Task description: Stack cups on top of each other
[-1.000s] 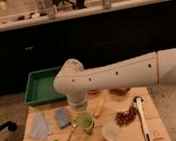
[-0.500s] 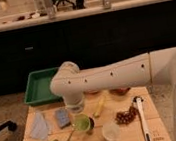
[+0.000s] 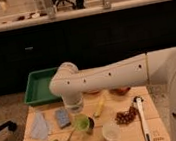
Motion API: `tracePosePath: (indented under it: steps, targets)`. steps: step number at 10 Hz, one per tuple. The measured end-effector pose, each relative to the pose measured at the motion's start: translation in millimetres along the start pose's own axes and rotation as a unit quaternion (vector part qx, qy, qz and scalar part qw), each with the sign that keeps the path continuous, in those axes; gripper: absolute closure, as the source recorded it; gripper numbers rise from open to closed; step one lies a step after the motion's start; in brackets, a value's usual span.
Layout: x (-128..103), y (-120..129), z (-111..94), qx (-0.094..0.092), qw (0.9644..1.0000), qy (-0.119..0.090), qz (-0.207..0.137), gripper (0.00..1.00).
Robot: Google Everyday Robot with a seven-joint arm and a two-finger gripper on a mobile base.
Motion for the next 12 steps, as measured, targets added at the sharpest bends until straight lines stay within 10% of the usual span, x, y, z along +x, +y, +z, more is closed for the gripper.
tracePosePath:
  steps: [12]
  targets:
    - [-22.7, 11.8, 10.2, 0.013, 0.9998, 0.01, 0.006, 1.0]
